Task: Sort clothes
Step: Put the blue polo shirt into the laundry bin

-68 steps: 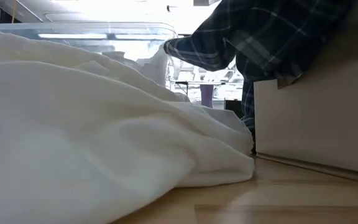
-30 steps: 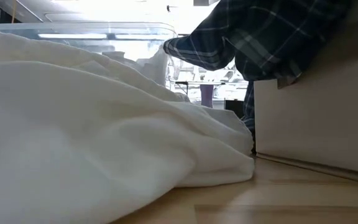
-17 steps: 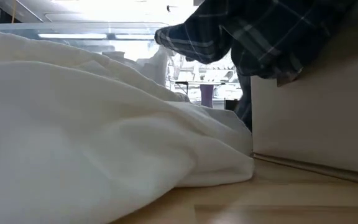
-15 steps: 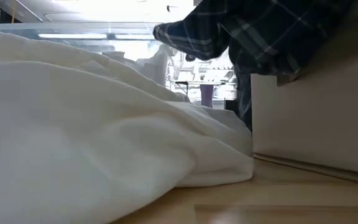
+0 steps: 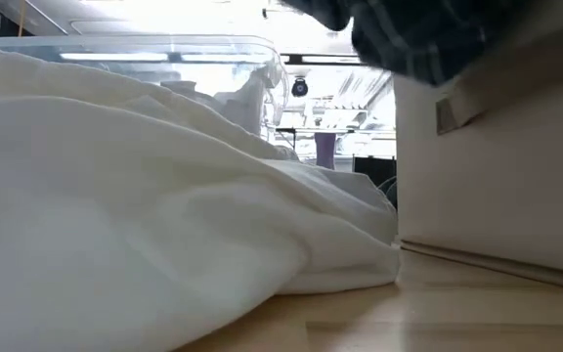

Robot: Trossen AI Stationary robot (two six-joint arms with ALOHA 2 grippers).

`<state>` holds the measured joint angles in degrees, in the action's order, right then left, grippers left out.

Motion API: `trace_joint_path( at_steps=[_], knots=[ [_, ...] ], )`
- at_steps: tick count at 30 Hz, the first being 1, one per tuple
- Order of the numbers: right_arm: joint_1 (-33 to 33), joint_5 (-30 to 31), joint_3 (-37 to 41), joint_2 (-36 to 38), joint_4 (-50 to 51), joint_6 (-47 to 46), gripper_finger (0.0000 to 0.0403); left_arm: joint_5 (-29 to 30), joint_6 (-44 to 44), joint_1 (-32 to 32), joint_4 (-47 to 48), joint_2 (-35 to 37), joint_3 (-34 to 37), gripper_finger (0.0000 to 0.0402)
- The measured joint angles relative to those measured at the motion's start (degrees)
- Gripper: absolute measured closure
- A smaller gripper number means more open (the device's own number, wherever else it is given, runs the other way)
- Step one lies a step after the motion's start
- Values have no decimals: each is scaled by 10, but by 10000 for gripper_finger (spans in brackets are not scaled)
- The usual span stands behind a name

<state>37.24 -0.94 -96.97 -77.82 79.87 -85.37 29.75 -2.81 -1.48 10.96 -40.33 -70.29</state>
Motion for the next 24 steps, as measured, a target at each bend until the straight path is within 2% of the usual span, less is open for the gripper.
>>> trace_joint_path(
  at_steps=[6,10,13,15,18,24],
  knots=[
    [149,-5,175,0,-112,-204,402,13,-23,0,-6,-17,0,156],
    [199,-50,299,-1,-174,-314,403,24,-26,0,-6,-35,0,156],
    [210,-112,349,-1,-185,-349,403,33,-26,0,-6,-54,0,156],
    [208,-133,349,-1,-185,-334,403,39,-26,0,-5,-66,0,156],
    [205,-123,301,-1,-161,-280,402,39,-25,0,-3,-81,0,156],
    [205,-63,194,-1,-61,-231,383,40,5,0,-5,-95,0,156]
  ],
)
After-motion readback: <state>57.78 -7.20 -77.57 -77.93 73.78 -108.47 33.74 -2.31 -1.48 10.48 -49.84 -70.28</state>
